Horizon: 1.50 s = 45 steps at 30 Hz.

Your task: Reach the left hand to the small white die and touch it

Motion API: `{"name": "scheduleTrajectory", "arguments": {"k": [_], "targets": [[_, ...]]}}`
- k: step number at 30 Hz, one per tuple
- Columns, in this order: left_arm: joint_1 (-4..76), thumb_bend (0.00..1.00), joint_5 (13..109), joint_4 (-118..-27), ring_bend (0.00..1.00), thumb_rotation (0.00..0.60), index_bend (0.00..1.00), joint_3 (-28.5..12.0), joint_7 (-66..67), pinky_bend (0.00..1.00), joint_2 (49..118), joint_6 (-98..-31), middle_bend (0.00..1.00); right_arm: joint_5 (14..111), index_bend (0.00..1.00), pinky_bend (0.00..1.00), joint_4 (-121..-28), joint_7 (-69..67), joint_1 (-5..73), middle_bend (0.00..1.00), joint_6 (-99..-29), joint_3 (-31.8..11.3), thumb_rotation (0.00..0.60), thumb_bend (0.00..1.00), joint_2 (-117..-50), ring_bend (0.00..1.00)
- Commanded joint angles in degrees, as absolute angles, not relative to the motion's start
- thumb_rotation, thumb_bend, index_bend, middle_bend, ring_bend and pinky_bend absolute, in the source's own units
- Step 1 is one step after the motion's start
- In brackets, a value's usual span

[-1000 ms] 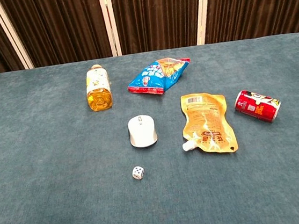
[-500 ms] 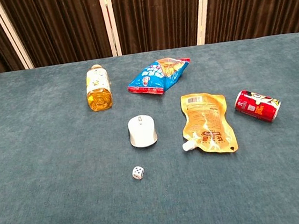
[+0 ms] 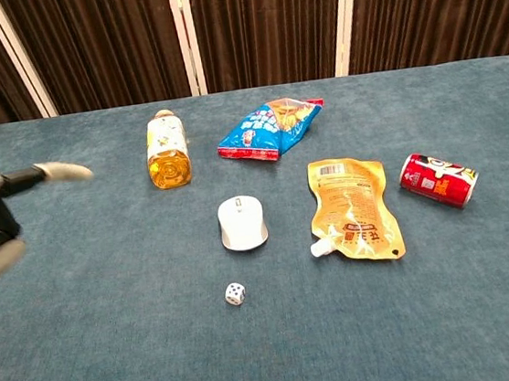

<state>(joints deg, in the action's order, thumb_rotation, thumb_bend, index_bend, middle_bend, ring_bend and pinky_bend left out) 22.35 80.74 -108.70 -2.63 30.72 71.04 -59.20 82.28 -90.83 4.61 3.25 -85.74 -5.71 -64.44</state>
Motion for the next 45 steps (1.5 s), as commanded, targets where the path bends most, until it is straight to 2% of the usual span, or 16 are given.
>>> {"name": "scheduleTrajectory", "arguments": {"k": [1, 8, 15, 22, 45], "targets": [[25.00, 0.66, 76.71, -110.61, 0.88, 0.600, 0.00, -2.16, 34.99, 0.89, 72.97, -55.95, 0.85, 81.89, 0.00, 0.00, -90.72, 4.07, 3.25, 0.00, -85.44, -5.82, 0.600, 0.02, -64.31, 0.00], [27.74, 0.66, 70.77, -111.52, 0.88, 0.600, 0.00, -1.22, 40.34, 0.89, 75.93, -53.48, 0.85, 81.42, 0.00, 0.00, -90.73, 3.14, 3.07, 0.00, -85.80, -6.24, 0.600, 0.02, -64.05, 0.00], [31.02, 0.67, 64.00, -109.45, 0.88, 0.600, 0.00, -0.34, 44.85, 0.89, 81.82, -51.84, 0.85, 81.10, 0.00, 0.00, -90.81, 3.25, 3.11, 0.00, -85.52, -6.28, 0.600, 0.02, -63.99, 0.00], [33.81, 0.67, 59.80, -108.22, 0.88, 0.600, 0.00, -0.18, 47.09, 0.89, 85.55, -51.96, 0.85, 80.64, 0.00, 0.00, -91.05, 3.03, 3.07, 0.00, -85.30, -6.40, 0.600, 0.02, -63.70, 0.00], [40.21, 0.67, 53.17, -106.62, 0.88, 0.600, 0.00, 1.83, 48.43, 0.89, 91.08, -53.93, 0.85, 80.32, 0.00, 0.00, -91.55, 2.52, 2.96, 0.00, -85.04, -6.40, 0.600, 0.02, -63.07, 0.00]]}}
